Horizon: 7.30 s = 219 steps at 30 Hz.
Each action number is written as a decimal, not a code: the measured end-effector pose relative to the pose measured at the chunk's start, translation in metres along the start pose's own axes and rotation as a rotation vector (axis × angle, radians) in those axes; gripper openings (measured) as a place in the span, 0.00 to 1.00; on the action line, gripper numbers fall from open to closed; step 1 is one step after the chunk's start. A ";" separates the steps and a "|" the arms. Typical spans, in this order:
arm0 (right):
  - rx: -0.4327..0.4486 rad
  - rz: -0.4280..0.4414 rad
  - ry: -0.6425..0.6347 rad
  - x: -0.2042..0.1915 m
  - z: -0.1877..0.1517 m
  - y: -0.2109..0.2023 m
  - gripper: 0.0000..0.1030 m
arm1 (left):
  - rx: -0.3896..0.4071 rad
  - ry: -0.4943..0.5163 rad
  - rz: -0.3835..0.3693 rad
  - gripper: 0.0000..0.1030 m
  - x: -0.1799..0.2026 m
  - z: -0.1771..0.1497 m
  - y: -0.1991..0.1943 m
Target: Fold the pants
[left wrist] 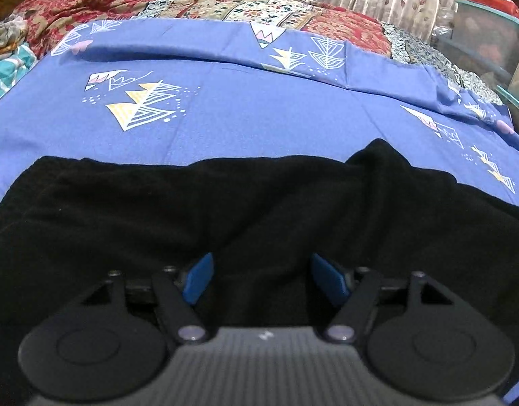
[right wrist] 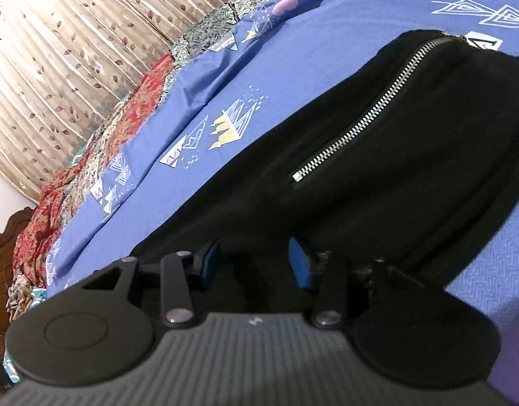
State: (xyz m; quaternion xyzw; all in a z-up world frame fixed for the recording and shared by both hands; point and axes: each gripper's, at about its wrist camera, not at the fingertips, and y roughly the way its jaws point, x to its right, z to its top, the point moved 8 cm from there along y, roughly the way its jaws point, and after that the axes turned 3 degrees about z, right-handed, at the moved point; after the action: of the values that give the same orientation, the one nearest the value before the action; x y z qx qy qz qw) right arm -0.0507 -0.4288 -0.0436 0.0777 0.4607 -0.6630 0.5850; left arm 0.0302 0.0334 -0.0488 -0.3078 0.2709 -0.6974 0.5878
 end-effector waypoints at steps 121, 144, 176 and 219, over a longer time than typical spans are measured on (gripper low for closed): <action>0.387 -0.071 0.414 0.150 0.068 -0.111 0.51 | -0.117 0.022 -0.060 0.54 0.030 0.003 -0.010; -0.199 0.199 -0.698 -0.123 -0.051 -0.050 0.14 | 0.007 -0.158 -0.193 0.33 -0.016 0.021 -0.066; -0.525 0.334 -0.435 -0.259 -0.120 0.059 0.28 | 0.074 -0.660 -0.138 0.44 -0.182 -0.022 -0.057; -0.550 0.304 -0.197 -0.244 -0.161 0.104 0.74 | 0.047 -0.226 -0.328 0.73 -0.051 0.005 -0.089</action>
State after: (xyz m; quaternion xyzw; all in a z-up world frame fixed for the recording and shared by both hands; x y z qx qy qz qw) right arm 0.0413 -0.1328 -0.0324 -0.0800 0.5469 -0.4231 0.7180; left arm -0.0179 0.0985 0.0149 -0.4106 0.1330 -0.7510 0.4998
